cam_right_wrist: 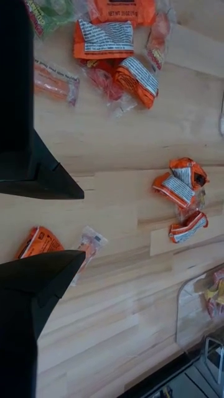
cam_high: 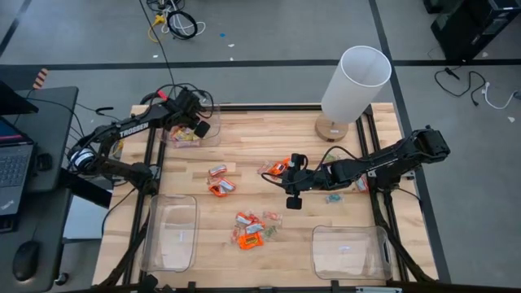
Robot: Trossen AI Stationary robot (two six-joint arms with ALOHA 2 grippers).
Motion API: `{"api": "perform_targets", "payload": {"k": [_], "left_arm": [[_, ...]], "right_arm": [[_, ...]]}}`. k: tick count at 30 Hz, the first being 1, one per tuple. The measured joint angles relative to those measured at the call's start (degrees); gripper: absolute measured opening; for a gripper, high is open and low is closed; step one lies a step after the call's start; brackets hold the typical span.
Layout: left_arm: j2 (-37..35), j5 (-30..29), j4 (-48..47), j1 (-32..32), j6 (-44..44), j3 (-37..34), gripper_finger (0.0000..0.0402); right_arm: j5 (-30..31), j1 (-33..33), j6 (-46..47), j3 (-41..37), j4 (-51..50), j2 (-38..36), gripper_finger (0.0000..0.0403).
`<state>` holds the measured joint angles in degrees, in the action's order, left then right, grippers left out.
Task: Sort candy
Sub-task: Put the chocolate into the bottom right transparent bin
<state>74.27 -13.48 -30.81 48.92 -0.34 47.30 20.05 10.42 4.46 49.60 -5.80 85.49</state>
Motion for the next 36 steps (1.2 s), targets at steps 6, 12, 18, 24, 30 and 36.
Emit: {"api": "perform_targets", "payload": {"k": [6,12,18,24,30,36], "left_arm": [[-3.6,0.07,-1.36,-3.25,-0.02,2.42,0.0067],[-10.66,0.06,-1.29,-7.9,-1.06,2.7,0.0067],[-17.19,0.03,-1.29,-14.13,-2.65,2.7,0.0067],[-21.15,0.03,0.18,-22.29,-5.43,2.7,0.0067],[-22.99,0.01,1.07,-29.85,-6.01,2.7,0.0067],[-23.37,-0.03,1.09,-36.78,-7.39,2.7,0.0067]], "right_arm": [[0.02,-0.21,0.09,0.0,0.3,0.0,0.0128],[0.0,-1.21,2.47,0.0,0.35,0.0,0.0128],[0.0,-2.3,3.34,0.0,0.34,0.0,0.0128],[-0.41,-3.96,4.39,0.0,0.35,0.0,0.0128],[-3.24,-5.64,5.0,0.0,0.35,0.0,0.0128],[-3.44,-6.41,4.91,0.0,0.35,0.0,0.0128]]}}
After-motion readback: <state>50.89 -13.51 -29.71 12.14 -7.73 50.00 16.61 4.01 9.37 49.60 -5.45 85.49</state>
